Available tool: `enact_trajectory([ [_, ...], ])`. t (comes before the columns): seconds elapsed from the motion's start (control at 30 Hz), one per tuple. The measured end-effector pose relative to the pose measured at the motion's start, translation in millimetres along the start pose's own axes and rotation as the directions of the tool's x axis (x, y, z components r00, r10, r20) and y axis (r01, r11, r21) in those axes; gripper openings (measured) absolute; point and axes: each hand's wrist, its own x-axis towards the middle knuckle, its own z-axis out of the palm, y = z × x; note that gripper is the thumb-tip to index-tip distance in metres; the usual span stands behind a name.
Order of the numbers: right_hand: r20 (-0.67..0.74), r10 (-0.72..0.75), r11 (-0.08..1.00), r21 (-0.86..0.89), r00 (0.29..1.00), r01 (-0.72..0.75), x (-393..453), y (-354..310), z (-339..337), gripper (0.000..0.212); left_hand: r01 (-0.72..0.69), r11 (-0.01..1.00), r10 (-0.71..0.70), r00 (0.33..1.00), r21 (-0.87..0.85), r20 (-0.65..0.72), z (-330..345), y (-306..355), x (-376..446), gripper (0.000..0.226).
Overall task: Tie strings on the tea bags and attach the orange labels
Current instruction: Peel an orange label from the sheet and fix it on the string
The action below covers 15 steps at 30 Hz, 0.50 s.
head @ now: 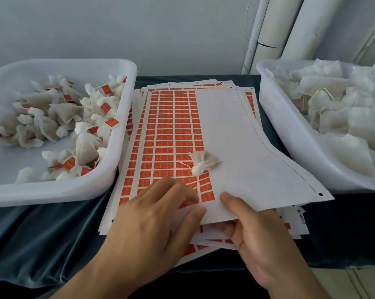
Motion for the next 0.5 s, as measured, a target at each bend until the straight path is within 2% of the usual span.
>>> enact_trajectory([
  [0.07, -0.030, -0.032, 0.998, -0.059, 0.999, 0.030, 2.0, 2.7, -0.3, 0.032, 0.044, 0.996, -0.045, 0.999, 0.078, 0.009, 3.4, 3.3, 9.2, 0.041],
  [0.13, -0.047, -0.067, 0.994, -0.093, 0.997, 0.063, 3.7, 5.1, -1.4, 0.042, 0.058, 0.989, -0.061, 0.998, 0.134, 0.020, 7.0, 6.1, 17.4, 0.049],
  [0.2, -0.030, -0.087, 0.991, -0.100, 0.996, 0.084, 4.3, 5.8, -2.0, 0.049, 0.034, 0.990, -0.038, 0.999, 0.134, 0.024, 9.9, 8.1, 21.6, 0.042],
  [0.33, 0.020, -0.092, 0.990, -0.103, 0.996, 0.093, 4.0, 7.3, -4.0, 0.041, -0.006, 0.990, 0.005, 1.000, 0.142, 0.008, 13.7, 10.4, 25.0, 0.024],
  [0.5, 0.016, -0.109, 0.985, -0.133, 0.994, 0.110, 3.6, 6.9, -1.3, 0.051, 0.032, 0.995, -0.032, 0.999, 0.094, 0.001, 14.3, 7.2, 26.8, 0.026],
])
